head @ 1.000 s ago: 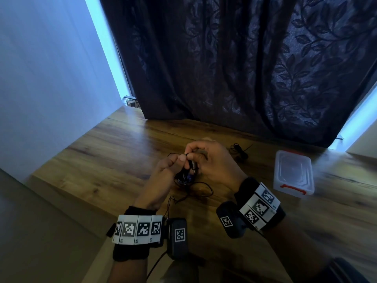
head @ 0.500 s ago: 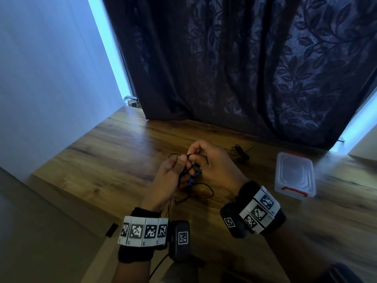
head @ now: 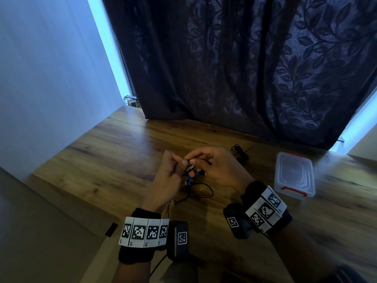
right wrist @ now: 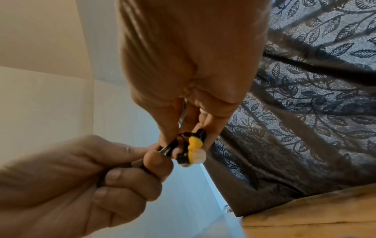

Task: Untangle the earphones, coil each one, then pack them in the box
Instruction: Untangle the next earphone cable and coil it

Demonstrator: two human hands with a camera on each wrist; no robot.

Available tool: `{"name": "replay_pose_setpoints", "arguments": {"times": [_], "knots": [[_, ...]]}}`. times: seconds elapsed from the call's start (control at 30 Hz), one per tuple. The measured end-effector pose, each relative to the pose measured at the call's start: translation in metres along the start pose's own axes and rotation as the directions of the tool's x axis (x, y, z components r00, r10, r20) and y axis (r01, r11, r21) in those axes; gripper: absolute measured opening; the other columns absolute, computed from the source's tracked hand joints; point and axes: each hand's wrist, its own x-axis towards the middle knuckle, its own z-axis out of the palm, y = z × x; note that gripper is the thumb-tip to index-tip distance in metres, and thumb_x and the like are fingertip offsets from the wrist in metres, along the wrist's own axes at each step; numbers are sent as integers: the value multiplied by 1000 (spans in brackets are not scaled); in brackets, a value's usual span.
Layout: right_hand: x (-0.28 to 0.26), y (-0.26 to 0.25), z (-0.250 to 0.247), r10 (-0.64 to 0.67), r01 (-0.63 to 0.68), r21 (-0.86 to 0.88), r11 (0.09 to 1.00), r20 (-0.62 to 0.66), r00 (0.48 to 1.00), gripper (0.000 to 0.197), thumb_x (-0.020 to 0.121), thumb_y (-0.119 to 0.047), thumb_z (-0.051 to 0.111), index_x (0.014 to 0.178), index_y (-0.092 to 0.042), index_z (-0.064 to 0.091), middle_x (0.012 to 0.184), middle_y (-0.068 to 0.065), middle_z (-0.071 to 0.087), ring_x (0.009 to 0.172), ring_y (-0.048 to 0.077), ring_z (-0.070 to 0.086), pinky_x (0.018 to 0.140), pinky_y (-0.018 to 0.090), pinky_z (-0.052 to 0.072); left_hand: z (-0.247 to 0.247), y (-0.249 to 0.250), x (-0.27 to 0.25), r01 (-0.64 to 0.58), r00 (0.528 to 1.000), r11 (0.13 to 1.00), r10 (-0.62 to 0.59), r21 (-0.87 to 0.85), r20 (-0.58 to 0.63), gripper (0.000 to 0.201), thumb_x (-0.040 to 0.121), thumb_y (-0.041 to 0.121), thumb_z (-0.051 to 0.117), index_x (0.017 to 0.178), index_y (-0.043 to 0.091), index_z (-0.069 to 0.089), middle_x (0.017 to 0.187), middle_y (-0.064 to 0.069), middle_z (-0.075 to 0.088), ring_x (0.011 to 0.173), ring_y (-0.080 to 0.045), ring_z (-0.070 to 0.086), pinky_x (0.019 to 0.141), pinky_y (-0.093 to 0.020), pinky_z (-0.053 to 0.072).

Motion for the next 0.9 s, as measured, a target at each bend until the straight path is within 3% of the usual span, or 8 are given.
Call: {"name": "replay_pose_setpoints", "arguments": {"times": [0.17, 0.33, 0.43, 0.53, 0.63, 0.77, 0.9], "knots": [[-3, 3, -3, 22, -23, 10, 1000, 79, 997, 26, 92, -16, 70, 118, -16, 72, 95, -6, 78, 94, 2, 72, 92, 26, 57, -1, -7, 3, 46, 998, 997, -43, 62, -54, 10, 103, 16, 44, 99, 8, 44, 83, -8, 59, 55, 5, 55, 51, -16, 44], [-3, 8, -4, 68, -73, 143, 987, 44, 997, 17, 91, -4, 70, 107, -6, 75, 90, 5, 78, 88, 13, 76, 83, 31, 60, 4, -6, 4, 58, 998, 990, -53, 126, -38, 20, 103, 19, 44, 106, -1, 45, 84, -8, 60, 75, -13, 60, 68, -34, 51], [-1, 9, -9, 72, -80, 140, 987, 59, 996, 16, 90, -3, 71, 105, -6, 75, 95, 7, 78, 89, 13, 76, 85, 30, 61, 5, -4, 3, 41, 999, 988, -45, 149, 18, 20, 103, 22, 43, 104, 3, 45, 85, -5, 59, 74, -7, 60, 67, -28, 52], [-1, 9, -14, 78, -82, 60, 995, 65, 995, 17, 90, -6, 72, 106, -10, 76, 103, 1, 78, 95, 7, 74, 89, 29, 59, 4, -3, 2, 13, 996, 976, -31, 217, 81, 26, 100, 26, 48, 108, 2, 46, 92, -2, 59, 82, -1, 62, 78, -28, 55], [0, 12, -16, 93, -95, 44, 994, 60, 994, 17, 90, -5, 72, 106, -8, 76, 105, 0, 77, 96, 6, 73, 90, 28, 59, 4, -3, 0, -68, 992, 946, 30, 318, 125, 26, 100, 19, 50, 112, -3, 43, 91, 0, 56, 77, 10, 57, 70, -14, 50], [-1, 16, -13, 126, -131, 90, 987, 53, 991, 17, 89, -5, 73, 106, -7, 76, 101, 1, 78, 92, 11, 75, 87, 32, 60, 1, -10, 2, -189, 980, 893, 145, 409, 137, 12, 100, 11, 50, 103, 1, 45, 82, 6, 58, 74, 4, 58, 66, -15, 48], [-3, 16, -9, 152, -152, 137, 979, 5, 988, 18, 88, -3, 73, 105, -9, 76, 98, -2, 77, 89, 9, 75, 82, 24, 60, 3, -14, 5, -181, 983, 904, 160, 387, 87, 5, 99, 8, 51, 97, 4, 49, 82, 3, 63, 74, 1, 61, 65, -13, 47]]}}
